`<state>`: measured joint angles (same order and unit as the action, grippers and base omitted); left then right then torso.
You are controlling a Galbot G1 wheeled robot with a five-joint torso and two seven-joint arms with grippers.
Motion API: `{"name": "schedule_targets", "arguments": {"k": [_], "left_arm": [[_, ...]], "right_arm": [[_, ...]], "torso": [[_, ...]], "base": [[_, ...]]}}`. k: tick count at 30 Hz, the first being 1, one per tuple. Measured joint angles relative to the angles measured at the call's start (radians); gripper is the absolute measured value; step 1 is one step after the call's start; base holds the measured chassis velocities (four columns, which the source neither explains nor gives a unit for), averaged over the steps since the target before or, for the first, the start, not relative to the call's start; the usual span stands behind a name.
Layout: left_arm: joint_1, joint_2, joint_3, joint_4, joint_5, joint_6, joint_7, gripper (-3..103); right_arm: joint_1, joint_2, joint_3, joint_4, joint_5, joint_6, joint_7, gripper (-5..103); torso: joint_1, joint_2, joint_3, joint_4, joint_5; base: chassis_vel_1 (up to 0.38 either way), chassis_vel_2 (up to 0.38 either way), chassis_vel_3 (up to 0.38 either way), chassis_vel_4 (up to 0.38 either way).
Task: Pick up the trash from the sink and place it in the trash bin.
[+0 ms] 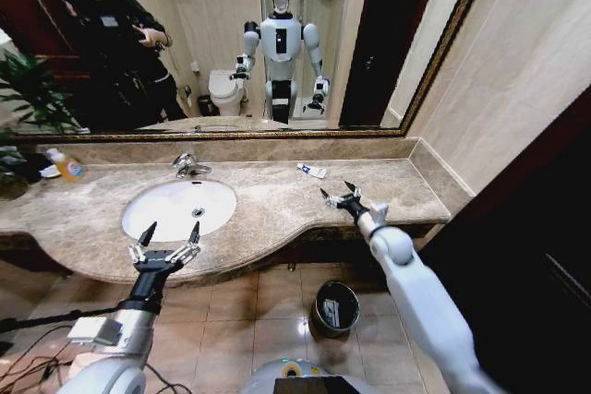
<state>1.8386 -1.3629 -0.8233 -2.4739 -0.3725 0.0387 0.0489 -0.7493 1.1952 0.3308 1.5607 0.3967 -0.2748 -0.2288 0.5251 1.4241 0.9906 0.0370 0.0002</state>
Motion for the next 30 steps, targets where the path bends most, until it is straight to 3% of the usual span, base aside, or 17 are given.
{"name": "schedule_targets", "arguments": {"k": [3,7,10,15,19,24,28,30], "left_arm": [[0.000,0.000,0.000,0.000,0.000,0.000,0.000,100],[0.000,0.000,0.000,0.000,0.000,0.000,0.000,100],[0.000,0.000,0.000,0.000,0.000,0.000,0.000,100],[0.000,0.000,0.000,0.000,0.000,0.000,0.000,100],[0.000,0.000,0.000,0.000,0.000,0.000,0.000,100],[0.000,0.000,0.000,0.000,0.000,0.000,0.000,100],[0.000,0.000,0.000,0.000,0.000,0.000,0.000,100],[0.000,0.000,0.000,0.000,0.000,0.000,0.000,100]], "right_arm": [[0.127,0.021,-0.008,-0.181,-0.024,0.001,-0.108,100],[0.186,0.032,-0.016,-0.282,-0.042,0.018,-0.178,100],[0.298,0.059,-0.032,-0.454,-0.104,0.063,-0.276,100],[0.418,0.093,-0.066,-0.605,-0.131,0.066,-0.311,100],[0.470,0.111,-0.074,-0.678,-0.156,0.051,-0.317,100],[0.520,0.127,-0.071,-0.773,-0.164,0.018,-0.268,100],[0.496,0.099,-0.059,-0.755,-0.101,-0.038,-0.196,103],[0.471,0.081,-0.055,-0.730,-0.063,-0.061,-0.177,96]], "torso": [[0.000,0.000,0.000,-0.0001,0.0000],[0.000,0.000,0.000,-0.0001,0.0000],[0.000,0.000,0.000,-0.0004,0.0000],[0.000,0.000,0.000,0.0001,-0.0003],[0.000,0.000,0.000,-0.0001,-0.0002],[0.000,0.000,0.000,0.0001,-0.0002],[0.000,0.000,0.000,0.0000,-0.0003],[0.000,0.000,0.000,-0.0003,-0.0001]], "base": [[0.000,0.000,0.000,0.000],[0.000,0.000,0.000,0.000],[0.000,0.000,0.000,0.000],[0.000,0.000,0.000,0.000],[0.000,0.000,0.000,0.000],[0.000,0.000,0.000,0.000],[0.000,0.000,0.000,0.000],[0.000,0.000,0.000,0.000]]}}
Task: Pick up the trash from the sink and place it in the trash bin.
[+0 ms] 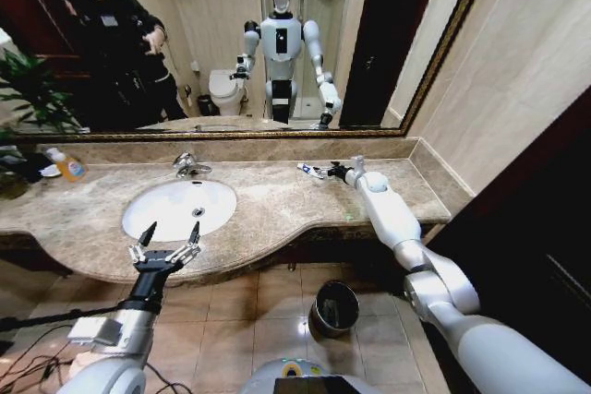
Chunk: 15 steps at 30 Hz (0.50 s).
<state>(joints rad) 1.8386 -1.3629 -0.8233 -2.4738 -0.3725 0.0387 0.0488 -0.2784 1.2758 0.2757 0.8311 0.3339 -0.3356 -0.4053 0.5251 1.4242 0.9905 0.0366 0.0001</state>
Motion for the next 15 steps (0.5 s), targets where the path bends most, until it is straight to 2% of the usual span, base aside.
{"name": "schedule_targets", "arguments": {"k": [3,6,7,11,15], "left_arm": [[0.000,0.000,0.000,0.000,0.000,0.000,0.000,100],[0.000,0.000,0.000,0.000,0.000,0.000,0.000,100],[0.000,0.000,0.000,0.000,0.000,0.000,0.000,100],[0.000,0.000,0.000,0.000,0.000,0.000,0.000,100],[0.000,0.000,0.000,0.000,0.000,0.000,0.000,100]], "right_arm": [[-0.030,-0.017,0.001,0.032,0.030,-0.010,0.003,91],[-0.051,-0.015,-0.002,0.058,0.045,-0.012,0.003,75],[-0.051,-0.015,-0.002,0.058,0.045,-0.012,0.003,75],[-0.065,-0.001,-0.010,0.087,0.054,-0.012,0.003,54],[-0.067,0.009,-0.015,0.092,0.054,-0.012,0.003,51]], "torso": [[0.000,0.000,0.000,-0.0003,-0.0001],[0.000,0.000,0.000,0.0001,0.0000],[0.000,0.000,0.000,0.0001,0.0000],[0.000,0.000,0.000,0.0003,-0.0001],[0.000,0.000,0.000,0.0002,-0.0001]], "base": [[0.000,0.000,0.000,0.000],[0.000,0.000,0.000,0.000],[0.000,0.000,0.000,0.000],[0.000,0.000,0.000,0.000],[0.000,0.000,0.000,0.000]]}}
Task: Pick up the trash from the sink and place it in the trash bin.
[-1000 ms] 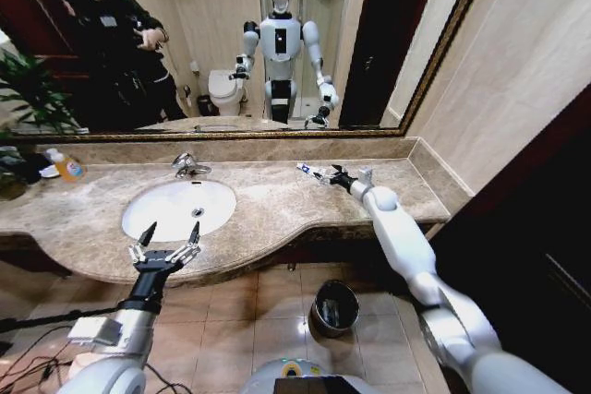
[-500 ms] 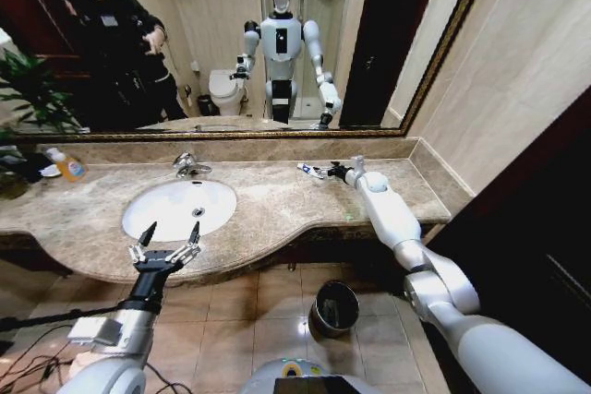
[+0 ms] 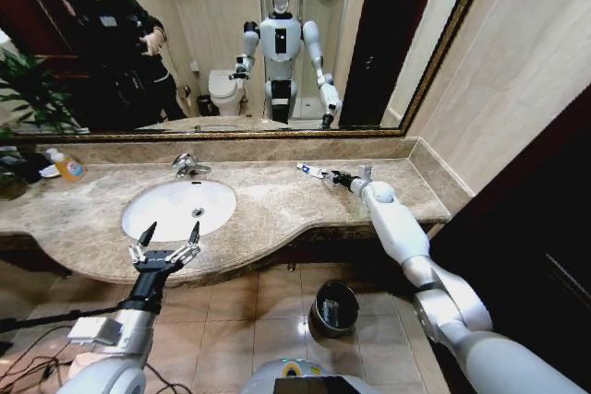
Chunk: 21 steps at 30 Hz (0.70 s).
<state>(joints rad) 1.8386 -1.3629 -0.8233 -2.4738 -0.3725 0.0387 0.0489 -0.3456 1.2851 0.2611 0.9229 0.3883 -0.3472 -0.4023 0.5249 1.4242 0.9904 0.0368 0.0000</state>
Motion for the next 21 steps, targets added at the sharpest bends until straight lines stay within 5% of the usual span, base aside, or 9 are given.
{"name": "schedule_targets", "arguments": {"k": [7,8,10,16,21], "left_arm": [[0.000,0.000,0.000,0.000,0.000,0.000,0.000,100],[0.000,0.000,0.000,0.000,0.000,0.000,0.000,100],[0.000,0.000,0.000,0.000,0.000,0.000,0.000,100],[0.000,0.000,0.000,0.000,0.000,0.000,0.000,100],[0.000,0.000,0.000,0.000,0.000,0.000,0.000,100]], "right_arm": [[0.002,0.013,-0.001,-0.006,-0.003,0.007,0.002,37],[0.002,0.015,-0.002,-0.006,-0.004,0.012,0.004,27],[0.001,0.016,-0.002,-0.006,-0.004,0.016,0.006,27],[-0.009,0.016,-0.002,-0.002,-0.004,0.030,0.007,2],[-0.023,0.017,-0.005,0.009,-0.004,0.044,0.009,0]], "torso": [[0.000,0.000,0.000,0.0000,-0.0001],[0.000,0.000,0.000,0.0001,0.0000],[0.000,0.000,0.000,0.0001,-0.0001],[0.000,0.000,0.000,0.0000,0.0000],[0.000,0.000,0.000,0.0000,0.0001]], "base": [[0.000,0.000,0.000,0.000],[0.000,0.000,0.000,0.000],[0.000,0.000,0.000,0.000],[0.000,0.000,0.000,0.000],[0.000,0.000,0.000,0.000]]}}
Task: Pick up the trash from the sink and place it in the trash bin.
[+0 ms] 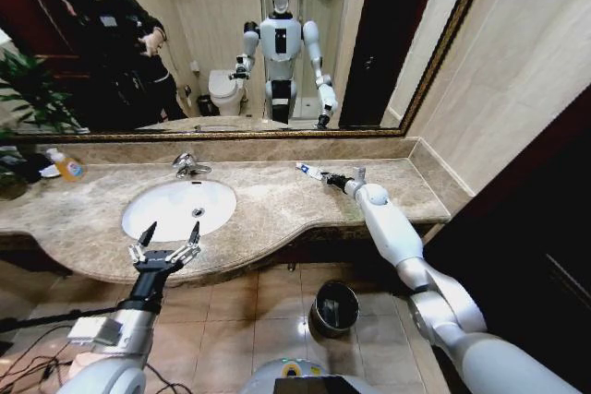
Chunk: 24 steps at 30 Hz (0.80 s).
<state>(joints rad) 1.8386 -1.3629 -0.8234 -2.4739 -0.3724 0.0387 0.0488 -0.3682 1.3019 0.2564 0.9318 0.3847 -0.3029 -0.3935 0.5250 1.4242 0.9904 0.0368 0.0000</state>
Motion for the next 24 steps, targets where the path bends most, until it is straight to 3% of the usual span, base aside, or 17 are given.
{"name": "schedule_targets", "arguments": {"k": [8,14,24], "left_arm": [[0.000,0.000,0.000,0.000,0.000,0.000,0.000,100],[0.000,0.000,0.000,0.000,0.000,0.000,0.000,100],[0.000,0.000,0.000,0.000,0.000,0.000,0.000,100]], "right_arm": [[-0.021,-0.006,-0.001,0.054,0.025,0.011,0.025,0],[-0.105,-0.054,0.001,0.267,0.110,0.006,0.106,0],[-0.275,-0.155,0.033,0.561,0.131,0.023,0.139,0]], "torso": [[0.000,0.000,0.000,0.0001,-0.0001],[0.000,0.000,0.000,0.0000,-0.0001],[0.000,0.000,0.000,0.0000,0.0000]], "base": [[0.000,0.000,0.000,0.000],[0.000,0.000,0.000,0.000],[0.000,0.000,0.000,0.000]]}}
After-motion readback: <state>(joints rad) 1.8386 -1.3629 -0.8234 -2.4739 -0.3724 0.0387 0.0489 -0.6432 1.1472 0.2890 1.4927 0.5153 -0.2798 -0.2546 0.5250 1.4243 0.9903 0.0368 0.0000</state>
